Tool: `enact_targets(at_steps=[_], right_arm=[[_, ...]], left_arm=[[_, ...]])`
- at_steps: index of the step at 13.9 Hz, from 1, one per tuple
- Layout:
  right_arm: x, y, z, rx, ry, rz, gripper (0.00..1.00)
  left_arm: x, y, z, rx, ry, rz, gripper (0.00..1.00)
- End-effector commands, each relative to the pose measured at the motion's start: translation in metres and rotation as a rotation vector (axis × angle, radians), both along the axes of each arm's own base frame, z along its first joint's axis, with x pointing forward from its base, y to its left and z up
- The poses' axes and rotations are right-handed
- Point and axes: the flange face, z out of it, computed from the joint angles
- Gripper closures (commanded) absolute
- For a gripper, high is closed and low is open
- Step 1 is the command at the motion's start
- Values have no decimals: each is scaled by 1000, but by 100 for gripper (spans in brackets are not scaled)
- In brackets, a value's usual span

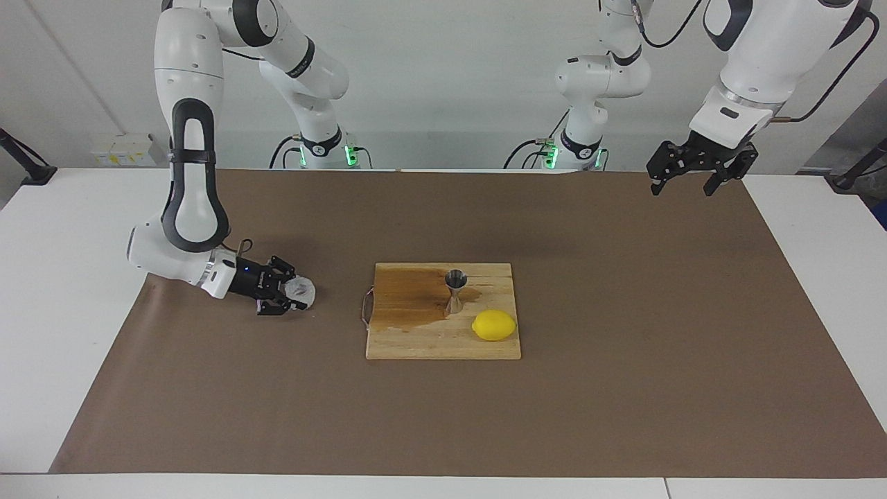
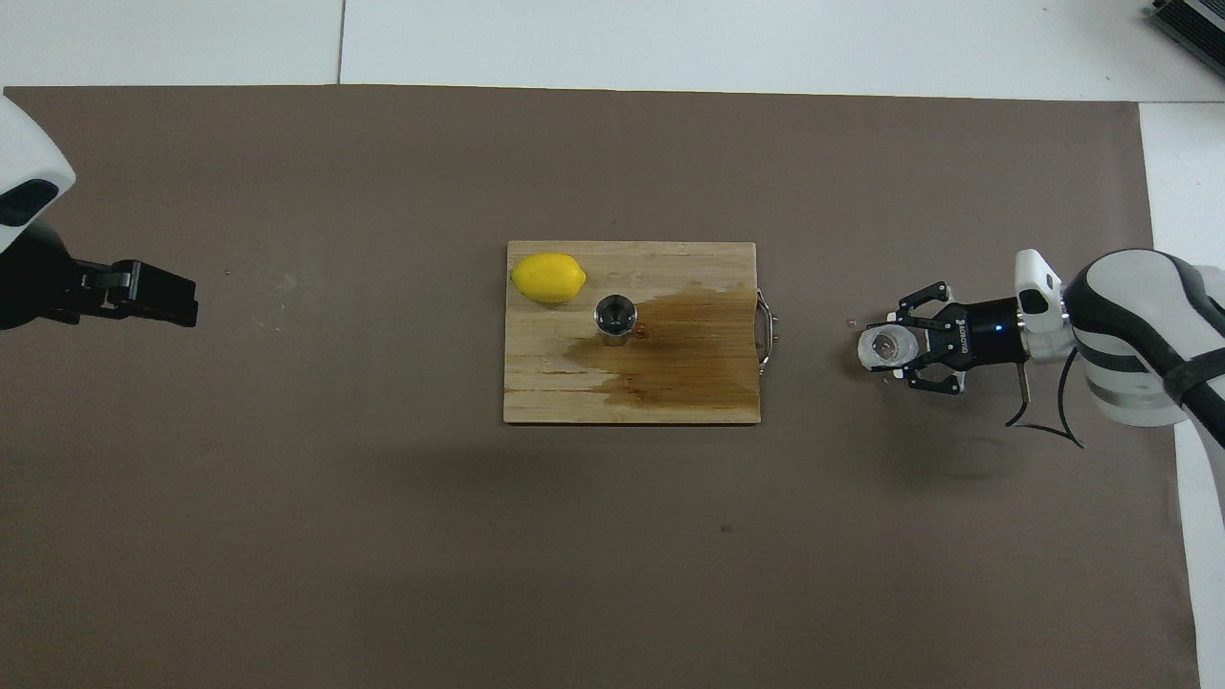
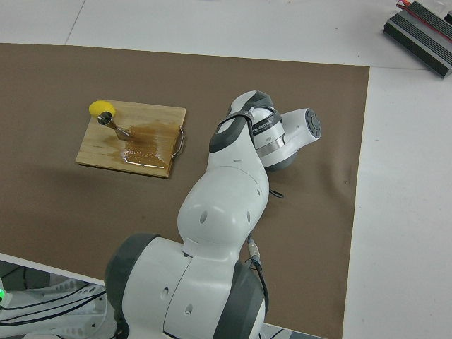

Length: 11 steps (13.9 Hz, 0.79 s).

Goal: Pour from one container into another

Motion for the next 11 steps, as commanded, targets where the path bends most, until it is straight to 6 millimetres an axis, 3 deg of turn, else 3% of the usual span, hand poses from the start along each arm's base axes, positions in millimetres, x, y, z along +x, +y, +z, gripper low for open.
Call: enact_targets(at_steps=[1, 4, 7, 11], right_arm=[[2, 8, 9, 7, -31, -9, 85], [17, 35, 39, -18, 1, -33, 85], [28, 97, 90, -95, -7, -73, 85], [25, 174, 123, -210, 47, -130, 85]], left_arm=[[-10, 9, 1, 15, 6, -20, 0], [-13, 3, -4, 14, 16, -29, 0], [-15, 1, -9, 2, 10, -28, 0], [-12, 4, -8, -30, -8, -20, 0]])
